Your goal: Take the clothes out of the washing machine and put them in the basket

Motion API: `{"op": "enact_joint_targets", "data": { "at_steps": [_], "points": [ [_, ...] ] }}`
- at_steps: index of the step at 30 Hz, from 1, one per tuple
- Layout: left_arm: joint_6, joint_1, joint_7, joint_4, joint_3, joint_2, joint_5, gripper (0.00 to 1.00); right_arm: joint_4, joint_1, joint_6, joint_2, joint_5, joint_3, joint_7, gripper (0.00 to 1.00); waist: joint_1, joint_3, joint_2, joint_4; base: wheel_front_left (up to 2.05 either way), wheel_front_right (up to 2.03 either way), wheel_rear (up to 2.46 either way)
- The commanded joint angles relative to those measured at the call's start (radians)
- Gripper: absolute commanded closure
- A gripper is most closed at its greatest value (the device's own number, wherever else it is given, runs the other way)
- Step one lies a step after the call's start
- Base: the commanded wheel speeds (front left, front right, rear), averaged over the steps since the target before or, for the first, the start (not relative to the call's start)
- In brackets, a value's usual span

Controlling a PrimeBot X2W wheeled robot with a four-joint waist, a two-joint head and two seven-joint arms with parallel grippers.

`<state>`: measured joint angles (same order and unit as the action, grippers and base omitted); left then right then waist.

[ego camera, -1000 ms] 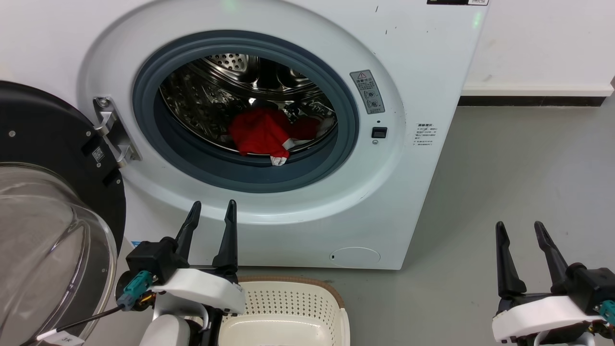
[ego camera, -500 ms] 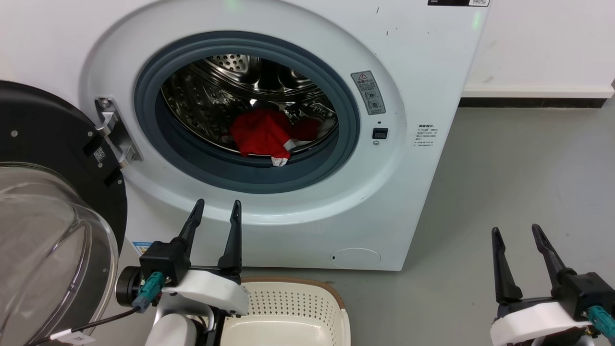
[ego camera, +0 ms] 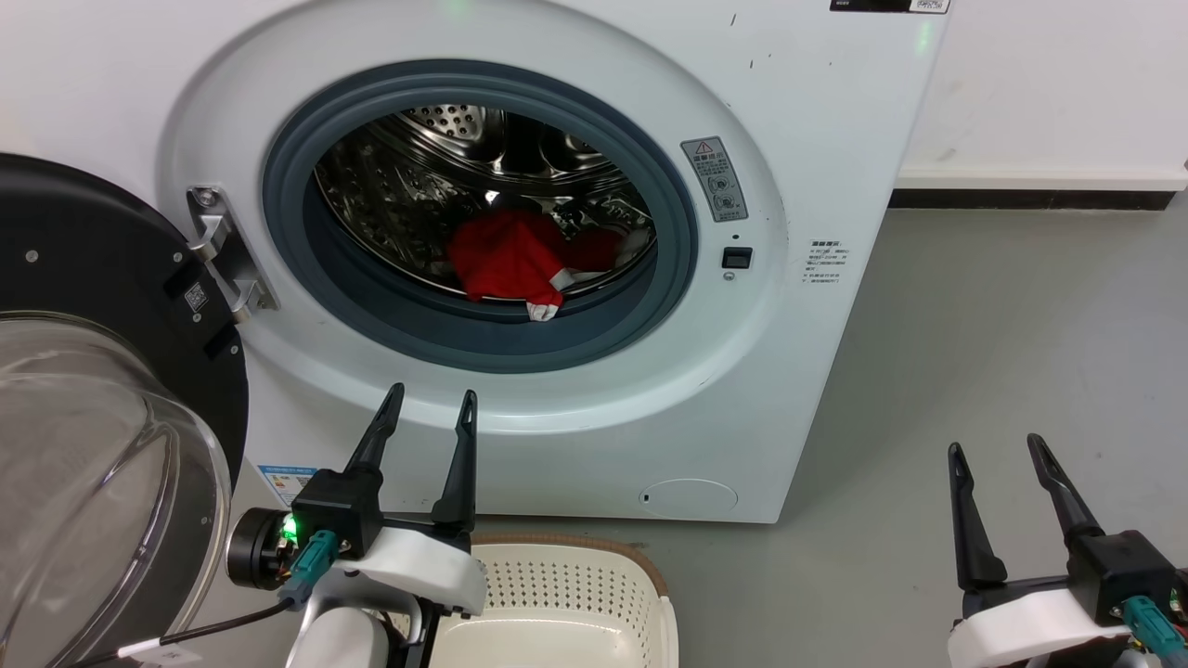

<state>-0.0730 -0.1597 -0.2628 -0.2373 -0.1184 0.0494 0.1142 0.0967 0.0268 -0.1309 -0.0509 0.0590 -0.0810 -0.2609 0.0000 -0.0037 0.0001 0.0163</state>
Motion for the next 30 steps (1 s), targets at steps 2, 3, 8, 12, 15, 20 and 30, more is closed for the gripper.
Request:
{"op": "enact_joint_targets", "data": {
  "at_steps": [2,3,8,12,15,20,30],
  "points": [
    [0.004,0.004,-0.003,-0.003,0.002,0.002,0.001,0.0,0.004,0.009,0.0,0.001,0.0,-0.003,-0.006,0.0,0.0,0.001,-0.0001,0.0,0.0,0.0,0.0],
    [0.004,0.004,-0.003,-0.004,0.002,0.002,0.002,0.0,0.005,0.009,0.0,0.001,-0.001,-0.003,-0.006,0.0,0.0,0.002,-0.0001,0.0,0.0,0.0,0.0],
    [0.008,0.003,-0.003,-0.008,0.004,0.002,0.005,0.0,0.009,0.004,0.0,0.001,-0.007,-0.006,-0.006,0.0,0.0,0.003,-0.0001,0.002,0.0,0.0,0.0],
    [0.008,0.005,-0.003,-0.009,0.006,0.002,0.004,0.0,0.01,0.002,0.0,0.001,-0.009,-0.009,-0.005,0.0,0.0,0.004,-0.0001,0.003,0.0,0.0,0.0],
    [0.008,0.005,-0.003,-0.009,0.007,0.002,0.003,0.0,0.01,0.001,0.0,0.001,-0.01,-0.01,-0.005,0.0,0.0,0.005,-0.0001,0.003,0.0,0.0,0.0],
    [0.008,0.005,-0.003,-0.008,0.009,0.002,0.001,0.0,0.01,-0.001,0.0,0.001,-0.011,-0.011,-0.005,0.0,0.0,0.007,-0.0001,0.003,0.0,0.0,0.0],
    [0.01,-0.025,-0.003,-0.005,0.009,0.001,-0.002,0.0,-0.01,-0.017,0.0,0.001,-0.016,-0.013,-0.005,0.0,0.0,0.036,-0.0001,0.006,0.0,0.0,0.0]
  ]
}}
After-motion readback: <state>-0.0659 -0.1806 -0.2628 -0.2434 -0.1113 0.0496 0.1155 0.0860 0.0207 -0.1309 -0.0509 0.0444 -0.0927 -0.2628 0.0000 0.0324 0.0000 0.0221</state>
